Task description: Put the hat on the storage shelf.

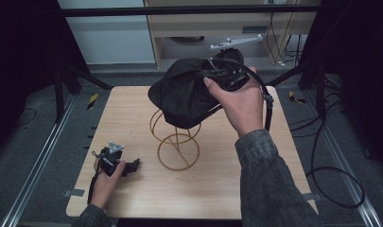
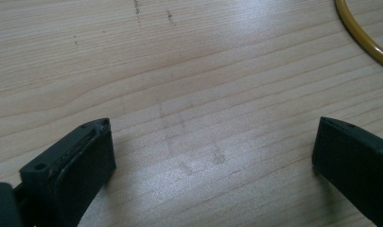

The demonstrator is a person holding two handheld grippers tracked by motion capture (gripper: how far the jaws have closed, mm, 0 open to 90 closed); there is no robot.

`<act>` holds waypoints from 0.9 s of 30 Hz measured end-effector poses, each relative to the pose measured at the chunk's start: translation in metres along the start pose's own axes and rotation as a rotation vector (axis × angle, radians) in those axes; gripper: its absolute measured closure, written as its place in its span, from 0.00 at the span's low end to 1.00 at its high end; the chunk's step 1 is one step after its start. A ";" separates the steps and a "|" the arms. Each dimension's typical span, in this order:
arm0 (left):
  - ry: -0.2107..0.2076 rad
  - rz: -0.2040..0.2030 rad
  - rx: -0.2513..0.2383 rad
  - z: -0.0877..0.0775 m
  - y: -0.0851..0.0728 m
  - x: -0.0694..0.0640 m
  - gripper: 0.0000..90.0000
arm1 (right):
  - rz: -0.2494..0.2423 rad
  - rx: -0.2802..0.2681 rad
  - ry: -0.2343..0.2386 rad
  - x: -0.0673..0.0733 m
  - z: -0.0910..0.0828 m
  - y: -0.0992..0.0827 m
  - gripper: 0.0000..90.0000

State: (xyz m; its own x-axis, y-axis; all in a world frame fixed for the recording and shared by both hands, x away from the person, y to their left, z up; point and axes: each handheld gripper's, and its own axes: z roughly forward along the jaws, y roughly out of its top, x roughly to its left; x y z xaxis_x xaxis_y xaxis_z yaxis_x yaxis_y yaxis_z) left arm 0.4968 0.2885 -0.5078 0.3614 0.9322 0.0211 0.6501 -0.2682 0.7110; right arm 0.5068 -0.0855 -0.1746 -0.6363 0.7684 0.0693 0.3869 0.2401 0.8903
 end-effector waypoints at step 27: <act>0.000 0.000 0.000 0.000 0.000 0.000 0.00 | -0.007 0.031 0.062 0.014 0.021 -0.007 0.97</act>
State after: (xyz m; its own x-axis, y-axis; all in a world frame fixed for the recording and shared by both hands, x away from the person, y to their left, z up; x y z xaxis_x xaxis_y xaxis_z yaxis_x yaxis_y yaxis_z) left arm 0.4968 0.2886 -0.5078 0.3617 0.9321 0.0213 0.6502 -0.2685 0.7107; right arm 0.5098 -0.0640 -0.1894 -0.6784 0.7289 0.0920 0.4028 0.2643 0.8763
